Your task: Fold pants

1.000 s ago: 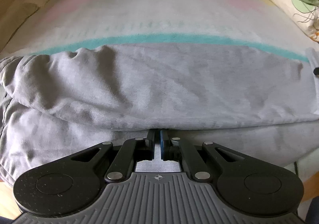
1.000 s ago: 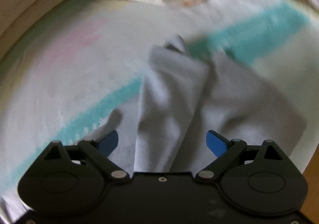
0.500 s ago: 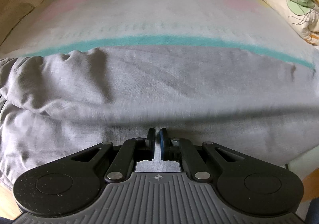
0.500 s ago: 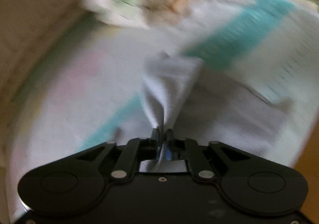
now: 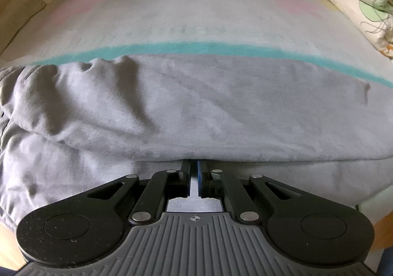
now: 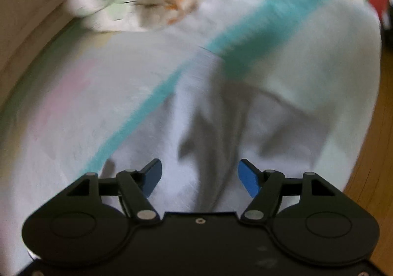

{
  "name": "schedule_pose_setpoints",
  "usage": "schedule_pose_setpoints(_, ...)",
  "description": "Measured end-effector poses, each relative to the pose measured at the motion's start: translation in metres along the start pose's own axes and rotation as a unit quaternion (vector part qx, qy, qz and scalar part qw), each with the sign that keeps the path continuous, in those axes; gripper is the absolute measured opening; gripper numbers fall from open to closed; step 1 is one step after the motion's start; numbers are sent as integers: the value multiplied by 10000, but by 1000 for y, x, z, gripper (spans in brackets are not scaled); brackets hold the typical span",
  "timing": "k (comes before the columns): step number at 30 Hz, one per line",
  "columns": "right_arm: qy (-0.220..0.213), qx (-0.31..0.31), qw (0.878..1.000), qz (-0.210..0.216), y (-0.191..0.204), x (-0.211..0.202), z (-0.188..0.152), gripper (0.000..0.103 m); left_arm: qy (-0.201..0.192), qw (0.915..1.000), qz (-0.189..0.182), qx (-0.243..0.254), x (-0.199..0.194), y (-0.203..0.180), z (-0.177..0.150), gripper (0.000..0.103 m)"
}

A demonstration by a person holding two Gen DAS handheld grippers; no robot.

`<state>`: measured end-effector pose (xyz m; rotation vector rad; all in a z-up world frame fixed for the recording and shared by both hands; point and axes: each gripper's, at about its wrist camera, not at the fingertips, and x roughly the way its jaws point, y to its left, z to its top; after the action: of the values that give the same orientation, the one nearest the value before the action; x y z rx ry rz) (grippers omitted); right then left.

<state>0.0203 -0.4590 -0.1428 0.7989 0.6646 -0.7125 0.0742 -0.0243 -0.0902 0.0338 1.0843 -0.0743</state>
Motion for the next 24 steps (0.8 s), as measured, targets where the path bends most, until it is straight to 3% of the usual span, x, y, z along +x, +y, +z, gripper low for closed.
schedule_pose_setpoints(2,133,347,9992,115,-18,0,4,64,12,10000,-25,-38,0,1,1,5)
schedule_pose_setpoints(4,164,493,9985,144,-32,-2,7,48,2,10000,-72,-39,-2,-1,1,5)
schedule_pose_setpoints(6,213,552,9982,136,-40,-1,5,44,-23,9999,-123,5,-3,-5,1,5)
schedule_pose_setpoints(15,220,558,9964,591,-37,13,7,46,-25,9999,-73,123,1,-11,0,5)
schedule_pose_setpoints(16,188,506,9966,627,-35,14,7,37,-31,9999,-53,114,1,-10,1,5)
schedule_pose_setpoints(18,179,366,9970,655,-30,15,7,4,-30,9999,-48,97,1,-9,1,5)
schedule_pose_setpoints(24,-433,186,9974,547,-31,-44,3,2,-47,9999,-65,126,0,-9,1,5)
